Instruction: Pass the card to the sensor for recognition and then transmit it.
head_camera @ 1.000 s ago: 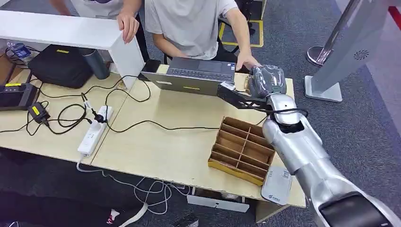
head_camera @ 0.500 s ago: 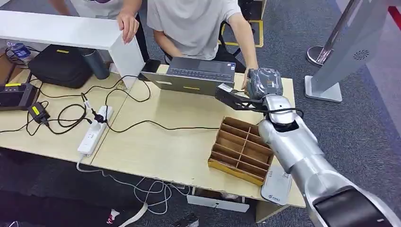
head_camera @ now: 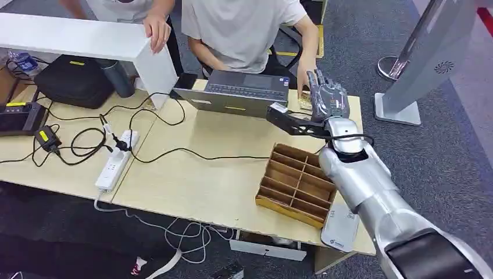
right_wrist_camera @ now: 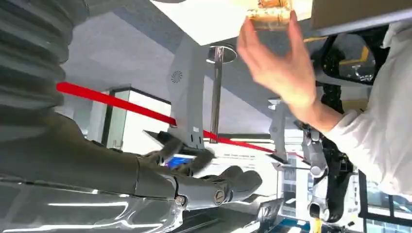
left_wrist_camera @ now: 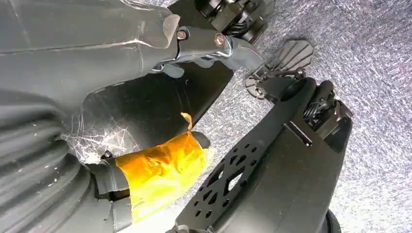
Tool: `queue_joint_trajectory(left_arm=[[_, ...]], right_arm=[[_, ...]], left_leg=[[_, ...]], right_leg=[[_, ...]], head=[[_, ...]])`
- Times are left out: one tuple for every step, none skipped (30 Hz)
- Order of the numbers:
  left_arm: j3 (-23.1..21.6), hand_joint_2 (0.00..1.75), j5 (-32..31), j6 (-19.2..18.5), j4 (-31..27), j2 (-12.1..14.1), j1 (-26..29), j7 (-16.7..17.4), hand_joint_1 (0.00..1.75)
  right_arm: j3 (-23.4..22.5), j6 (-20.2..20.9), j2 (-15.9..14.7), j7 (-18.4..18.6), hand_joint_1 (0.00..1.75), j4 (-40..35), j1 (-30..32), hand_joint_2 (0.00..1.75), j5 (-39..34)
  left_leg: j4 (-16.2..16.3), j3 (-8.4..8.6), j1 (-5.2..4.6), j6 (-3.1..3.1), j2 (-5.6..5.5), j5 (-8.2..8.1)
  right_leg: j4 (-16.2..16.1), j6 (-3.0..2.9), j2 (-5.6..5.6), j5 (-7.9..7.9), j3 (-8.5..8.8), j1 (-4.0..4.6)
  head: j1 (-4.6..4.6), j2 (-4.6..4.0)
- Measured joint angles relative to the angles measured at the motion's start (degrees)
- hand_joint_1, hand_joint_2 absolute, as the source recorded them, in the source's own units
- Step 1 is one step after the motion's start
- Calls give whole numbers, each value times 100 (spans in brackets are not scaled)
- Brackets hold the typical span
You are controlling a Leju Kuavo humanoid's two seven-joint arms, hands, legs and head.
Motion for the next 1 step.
queue_joint_trajectory(left_arm=[[0, 175, 0, 2, 0, 2, 2, 0, 0]], right_arm=[[-9, -20, -20, 2, 0, 0, 1, 175, 2]], left_leg=[[0, 0, 0, 0, 0, 0]], right_leg=[[0, 0, 0, 0, 0, 0]], head=[[0, 0]])
